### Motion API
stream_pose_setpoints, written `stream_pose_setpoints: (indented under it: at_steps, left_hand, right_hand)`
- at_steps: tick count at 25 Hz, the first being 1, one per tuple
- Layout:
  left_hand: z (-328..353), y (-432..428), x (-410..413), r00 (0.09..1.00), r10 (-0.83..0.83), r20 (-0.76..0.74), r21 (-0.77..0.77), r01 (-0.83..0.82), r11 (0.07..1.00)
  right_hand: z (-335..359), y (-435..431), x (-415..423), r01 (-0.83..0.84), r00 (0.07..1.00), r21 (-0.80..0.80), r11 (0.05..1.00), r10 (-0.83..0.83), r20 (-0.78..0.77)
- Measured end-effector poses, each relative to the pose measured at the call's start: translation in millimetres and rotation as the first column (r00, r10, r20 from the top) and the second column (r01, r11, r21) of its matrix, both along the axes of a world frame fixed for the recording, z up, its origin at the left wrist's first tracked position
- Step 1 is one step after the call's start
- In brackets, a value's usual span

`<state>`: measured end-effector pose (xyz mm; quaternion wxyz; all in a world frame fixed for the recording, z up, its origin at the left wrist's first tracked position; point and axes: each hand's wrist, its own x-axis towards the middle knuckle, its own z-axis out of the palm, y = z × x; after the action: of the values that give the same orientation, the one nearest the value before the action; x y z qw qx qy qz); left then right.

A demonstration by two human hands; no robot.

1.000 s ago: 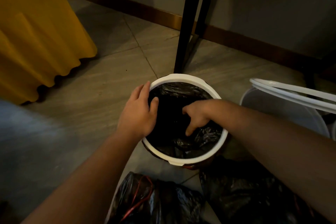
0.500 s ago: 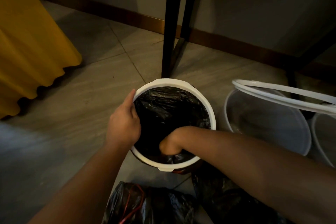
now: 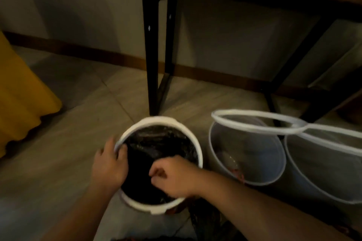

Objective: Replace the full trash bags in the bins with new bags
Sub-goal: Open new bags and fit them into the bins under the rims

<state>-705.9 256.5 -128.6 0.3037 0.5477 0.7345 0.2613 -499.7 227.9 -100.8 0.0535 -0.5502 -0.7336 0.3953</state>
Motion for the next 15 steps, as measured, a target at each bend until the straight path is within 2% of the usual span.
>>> stream_pose_setpoints:
  at_steps: [2, 4, 7, 9, 11, 15]
  left_hand:
    - [21.0, 1.4, 13.5, 0.997, 0.058, -0.044, 0.084, -0.054, 0.995]
    - [56.3, 5.9, 45.7, 0.994, 0.052, 0.100, 0.193, -0.071, 0.979]
    - [133.8, 21.6, 104.9, 0.955, -0.044, 0.295, 0.301, -0.049, 0.952]
    - [193.4, 32.8, 139.4, 0.934, -0.154, 0.322, 0.363, 0.028, 0.931]
    - [250.3, 48.2, 170.9, 0.933, -0.251, 0.257, 0.395, 0.135, 0.908]
    - [339.7, 83.1, 224.8, 0.910, -0.390, 0.138, 0.352, 0.324, 0.878]
  right_hand:
    - [27.1, -10.9, 22.3, 0.086, 0.994, 0.031, 0.996, -0.084, -0.074]
    - [59.8, -3.4, 49.5, 0.230, 0.959, 0.079, 0.970, -0.212, -0.186]
    - [138.2, 16.9, 97.3, 0.499, 0.811, 0.117, 0.859, -0.416, -0.412]
    - [196.5, 31.0, 135.0, 0.656, 0.691, 0.170, 0.736, -0.494, -0.527]
    - [251.0, 44.5, 178.4, 0.736, 0.644, 0.250, 0.629, -0.539, -0.542]
    - [329.1, 73.2, 249.3, 0.800, 0.599, 0.360, 0.479, -0.665, -0.447]
